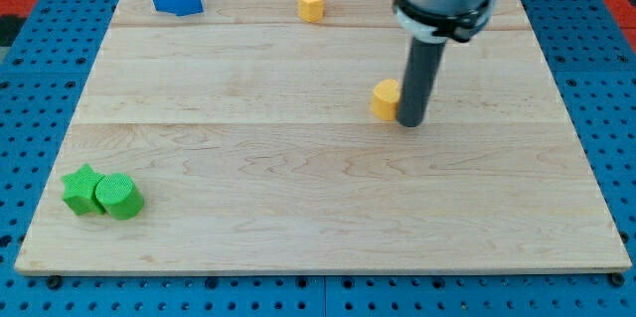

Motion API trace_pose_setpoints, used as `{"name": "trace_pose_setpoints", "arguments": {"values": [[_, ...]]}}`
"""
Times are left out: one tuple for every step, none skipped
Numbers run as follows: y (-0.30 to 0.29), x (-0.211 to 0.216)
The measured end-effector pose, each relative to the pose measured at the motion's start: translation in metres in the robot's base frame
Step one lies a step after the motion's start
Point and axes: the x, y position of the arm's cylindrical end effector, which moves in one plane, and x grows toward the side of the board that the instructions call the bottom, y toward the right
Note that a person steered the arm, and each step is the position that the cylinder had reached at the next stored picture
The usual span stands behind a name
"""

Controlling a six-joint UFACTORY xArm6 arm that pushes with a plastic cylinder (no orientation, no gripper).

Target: Slide the yellow heart closer to the yellow hexagon

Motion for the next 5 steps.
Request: {"name": "trace_pose_setpoints", "arguments": {"values": [[-0.012, -0.025], [-0.014, -0.055], [-0.026, -0.078], [-0.033, -0.097], [-0.042, -0.107]]}}
